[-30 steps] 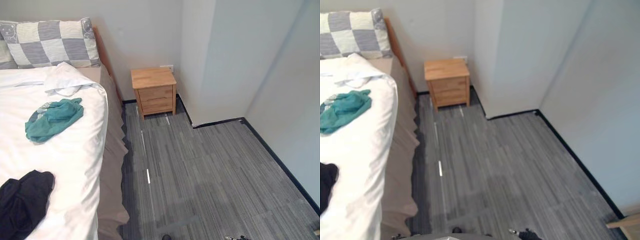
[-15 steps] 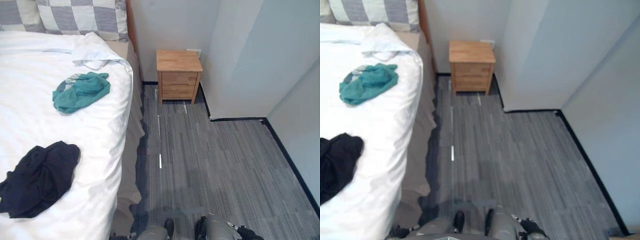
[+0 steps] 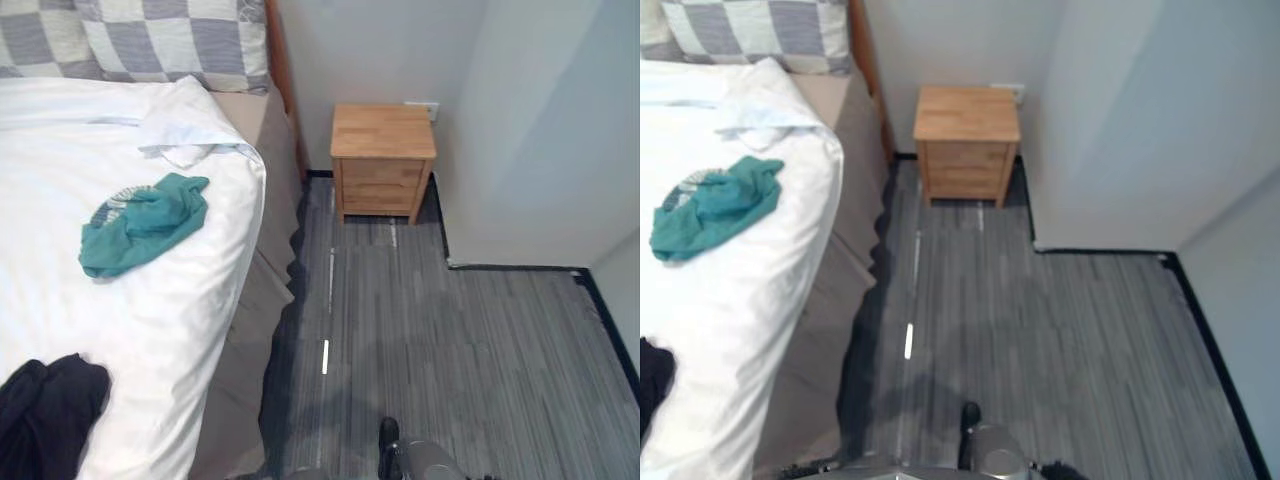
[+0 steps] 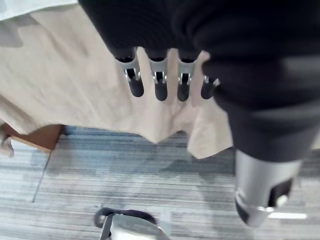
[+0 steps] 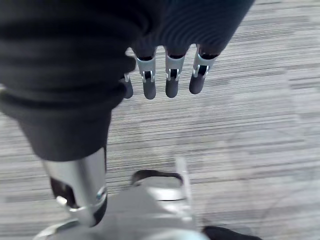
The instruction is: Tidy up the quilt and then pick up the clothes from the bed and put them into the laundry hamper.
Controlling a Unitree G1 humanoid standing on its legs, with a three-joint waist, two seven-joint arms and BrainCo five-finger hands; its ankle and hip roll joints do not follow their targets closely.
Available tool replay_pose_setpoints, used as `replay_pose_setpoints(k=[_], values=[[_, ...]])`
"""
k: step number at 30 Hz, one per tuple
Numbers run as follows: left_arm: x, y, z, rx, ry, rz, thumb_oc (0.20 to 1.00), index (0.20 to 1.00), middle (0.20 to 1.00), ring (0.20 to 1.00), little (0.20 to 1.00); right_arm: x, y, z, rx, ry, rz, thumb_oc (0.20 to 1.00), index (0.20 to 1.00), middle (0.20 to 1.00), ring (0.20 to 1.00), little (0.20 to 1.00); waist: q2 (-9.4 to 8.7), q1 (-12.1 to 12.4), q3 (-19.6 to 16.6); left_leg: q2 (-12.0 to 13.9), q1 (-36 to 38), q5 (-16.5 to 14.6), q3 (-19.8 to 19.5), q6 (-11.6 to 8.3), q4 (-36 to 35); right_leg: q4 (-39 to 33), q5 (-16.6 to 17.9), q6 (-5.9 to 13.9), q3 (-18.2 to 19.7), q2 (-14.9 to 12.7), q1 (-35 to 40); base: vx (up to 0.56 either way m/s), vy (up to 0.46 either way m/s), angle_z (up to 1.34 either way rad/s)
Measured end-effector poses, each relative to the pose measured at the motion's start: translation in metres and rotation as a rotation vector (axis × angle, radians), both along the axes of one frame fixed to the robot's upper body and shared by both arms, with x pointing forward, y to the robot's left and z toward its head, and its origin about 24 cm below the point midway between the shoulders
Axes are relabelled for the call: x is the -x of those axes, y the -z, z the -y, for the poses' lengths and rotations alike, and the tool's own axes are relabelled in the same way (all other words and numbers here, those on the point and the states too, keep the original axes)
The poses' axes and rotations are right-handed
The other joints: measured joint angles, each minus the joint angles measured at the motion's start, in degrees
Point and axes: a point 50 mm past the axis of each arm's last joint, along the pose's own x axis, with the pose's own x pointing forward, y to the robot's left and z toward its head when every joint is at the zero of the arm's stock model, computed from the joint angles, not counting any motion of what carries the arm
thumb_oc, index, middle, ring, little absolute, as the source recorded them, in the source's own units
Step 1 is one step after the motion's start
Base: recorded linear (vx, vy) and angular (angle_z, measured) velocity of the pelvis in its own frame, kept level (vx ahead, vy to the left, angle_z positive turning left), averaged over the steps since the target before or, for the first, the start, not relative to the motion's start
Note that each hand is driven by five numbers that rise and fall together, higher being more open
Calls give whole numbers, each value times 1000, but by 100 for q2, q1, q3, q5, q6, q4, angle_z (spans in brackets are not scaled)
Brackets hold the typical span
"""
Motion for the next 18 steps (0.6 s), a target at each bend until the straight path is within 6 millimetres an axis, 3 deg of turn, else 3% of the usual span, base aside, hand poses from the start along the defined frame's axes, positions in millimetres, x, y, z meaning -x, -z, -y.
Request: replay_pose_setpoints(k=[1, 2, 3, 4, 7, 8, 9, 11, 12, 13, 14, 15, 16, 17, 18], values=[[3, 0, -2, 0, -17, -3, 1000, 1000, 1000, 1000, 1000, -17, -5, -1, 3, -33, 65, 1000, 1000, 1000, 1000, 1000, -64, 116, -29, 39, -408, 47, 78, -13, 619, -119, -111, -158, 41, 38, 246, 439, -36, 5], [-7, -2, -4, -4, 1, 36, 1000, 1000, 1000, 1000, 1000, -32, -10, -2, 1, -40, 124, 1000, 1000, 1000, 1000, 1000, -153, 240, -53, 58, -1139, 82, 289, 110, 1392, -269, -244, -192, 111, -18, 308, 432, 37, 0], [-17, -4, -4, -6, 22, 72, 1000, 1000, 1000, 1000, 1000, -38, -12, -2, 2, -41, 141, 1000, 1000, 1000, 1000, 1000, -177, 365, 1, 127, -1408, 50, 495, 171, 1346, -333, -169, -97, 181, -80, 379, 482, 126, -16], [-22, -6, -6, -11, 34, 105, 1000, 1000, 1000, 1000, 1000, -54, -17, -5, -4, -54, 198, 1000, 1000, 1000, 1000, 1000, -274, 519, 87, 275, -1640, 17, 996, 218, 408, -587, -129, -33, 268, -113, 646, 445, 157, -35], [-5, -3, -2, 2, 38, 67, 1000, 1000, 1000, 1000, 1000, -70, -26, -11, -4, -83, 288, 1000, 1000, 1000, 1000, 1000, -135, 558, 137, 369, -1489, 134, 1239, 123, -2061, -1074, -225, 90, 310, 15, 1376, 465, 160, -33], [-4, -2, 1, 12, 45, 66, 1000, 1000, 1000, 1000, 1000, -74, -28, -12, -4, -97, 307, 1000, 1000, 1000, 1000, 1000, -31, 568, 153, 393, -1542, 282, 1247, 119, -2495, -1144, -276, 134, 352, 90, 1476, 576, 181, -41], [-6, -2, 4, 28, 46, 71, 1000, 1000, 1000, 1000, 1000, -73, -27, -13, -1, -108, 305, 1000, 1000, 1000, 1000, 1000, 116, 549, 189, 405, -1640, 557, 1238, 64, -3518, -1432, -394, 297, 442, 229, 1737, 576, 181, -29], [-10, -2, 4, 29, 43, 82, 1000, 1000, 1000, 1000, 1000, -62, -22, -13, -2, -96, 263, 1000, 1000, 1000, 1000, 1000, 133, 606, 209, 348, -1515, 831, 1223, 106, -4471, -1606, -393, 298, 504, 249, 1986, 486, 171, -24], [-12, -2, 4, 33, 26, 89, 1000, 1000, 1000, 1000, 1000, -41, -13, -9, 3, -75, 186, 1000, 1000, 1000, 1000, 1000, 78, 703, 213, 296, -1412, 990, 1148, 150, -4823, -1622, -609, 364, 650, 154, 2192, 563, 246, -51], [-6, -1, 4, 39, -13, 84, 1000, 1000, 1000, 1000, 1000, -26, -8, -6, 8, -53, 138, 1000, 1000, 1000, 1000, 1000, 79, 755, 206, 221, -1205, 1289, 1111, 244, -4767, -1554, -782, 473, 772, 52, 2380, 528, 254, -72], [-10, -3, 0, 35, -50, 103, 1000, 1000, 1000, 1000, 1000, -16, -5, -5, 7, -39, 110, 1000, 1000, 1000, 1000, 1000, -78, 762, 285, 55, -1050, 1422, 1010, 354, -4626, -1319, -814, 522, 869, -185, 2446, 583, 304, -73], [-10, -3, -1, 33, -70, 108, 1000, 1000, 1000, 1000, 1000, -11, -3, -4, 8, -27, 89, 1000, 1000, 1000, 1000, 1000, -127, 808, 293, -7, -961, 1420, 930, 359, -4575, -1092, -813, 525, 992, -264, 2417, 470, 303, -82], [-10, -3, -2, 30, -76, 113, 1000, 1000, 1000, 1000, 1000, -7, -2, -3, 12, -20, 73, 1000, 1000, 1000, 1000, 1000, -145, 832, 278, -35, -803, 1509, 902, 496, -4485, -647, -791, 601, 1068, -278, 2331, 486, 387, -75], [-16, -5, -7, 16, -63, 125, 1000, 1000, 1000, 1000, 1000, -4, -1, -4, 9, -17, 66, 1000, 1000, 1000, 1000, 1000, -186, 784, 269, -109, -664, 1473, 956, 831, -4265, 69, -747, 702, 936, -368, 2185, 457, 415, -56], [-23, -6, -6, 16, -54, 135, 1000, 1000, 1000, 1000, 1000, 0, 0, -5, 7, -14, 57, 1000, 1000, 1000, 1000, 1000, -195, 766, 269, -146, -560, 1337, 1028, 979, -4205, 727, -718, 758, 860, -449, 1996, 400, 412, -29]])
